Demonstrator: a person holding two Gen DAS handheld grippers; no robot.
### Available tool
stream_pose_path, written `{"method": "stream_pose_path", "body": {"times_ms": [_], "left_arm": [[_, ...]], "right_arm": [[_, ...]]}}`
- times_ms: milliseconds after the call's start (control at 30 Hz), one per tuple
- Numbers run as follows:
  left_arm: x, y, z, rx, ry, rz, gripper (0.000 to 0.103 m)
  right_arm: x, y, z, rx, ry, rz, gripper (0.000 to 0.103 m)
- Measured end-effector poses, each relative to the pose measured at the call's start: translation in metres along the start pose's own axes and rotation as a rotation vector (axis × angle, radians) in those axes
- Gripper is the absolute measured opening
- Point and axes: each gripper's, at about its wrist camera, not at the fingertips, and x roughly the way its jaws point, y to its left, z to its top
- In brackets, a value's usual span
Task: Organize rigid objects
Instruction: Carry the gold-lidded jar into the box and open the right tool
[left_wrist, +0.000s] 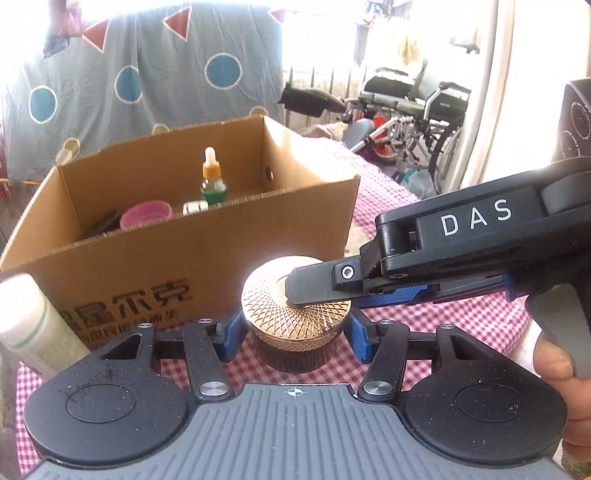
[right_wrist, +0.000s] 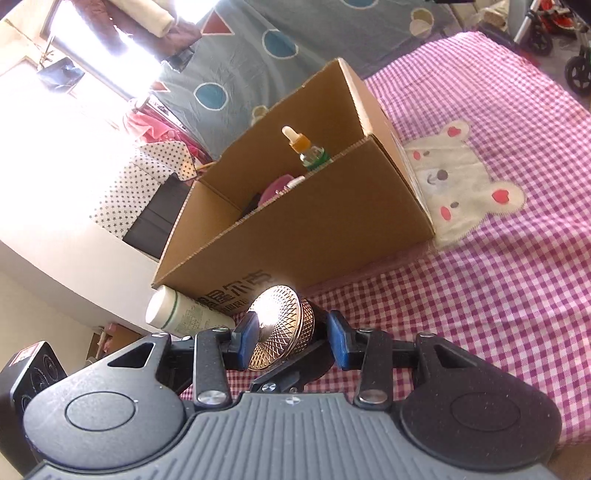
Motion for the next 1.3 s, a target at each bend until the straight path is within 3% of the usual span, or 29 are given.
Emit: {"method": "stream_pose_path", "body": {"times_ms": [200, 367, 567, 700, 933, 1300], "left_arm": [[-0.024, 0.011, 0.048, 0.010, -0.121, 0.039, 0.056], [-0.011, 0.027, 0.085, -0.040, -0.136, 0.046, 0.056], [0.046, 0.064, 0.111, -0.209, -0.004, -0.004, 0.056], [0.079, 0.081, 0.112, -0.290, 0.075, -0.012, 0.056], [0.105, 0.091, 0.110, -0.351, 0.161, -0.045, 0.056], [0.133, 0.099, 0.111, -0.455, 0.273, -0.054, 0.056]], "right_arm": [[-0.016, 0.045, 0.045, -0.159, -0.080, 0.037, 0.044], [-0.003, 0.067, 0.095, -0.263, -0.063, 0.023, 0.045], [0.054, 0.066, 0.151, -0.281, 0.079, -0.057, 0.045], [0.092, 0.063, 0.167, -0.311, 0.162, -0.125, 0.045], [0.123, 0.058, 0.172, -0.368, 0.257, -0.195, 0.045], [0.144, 0.053, 0.175, -0.415, 0.314, -0.258, 0.045]]}}
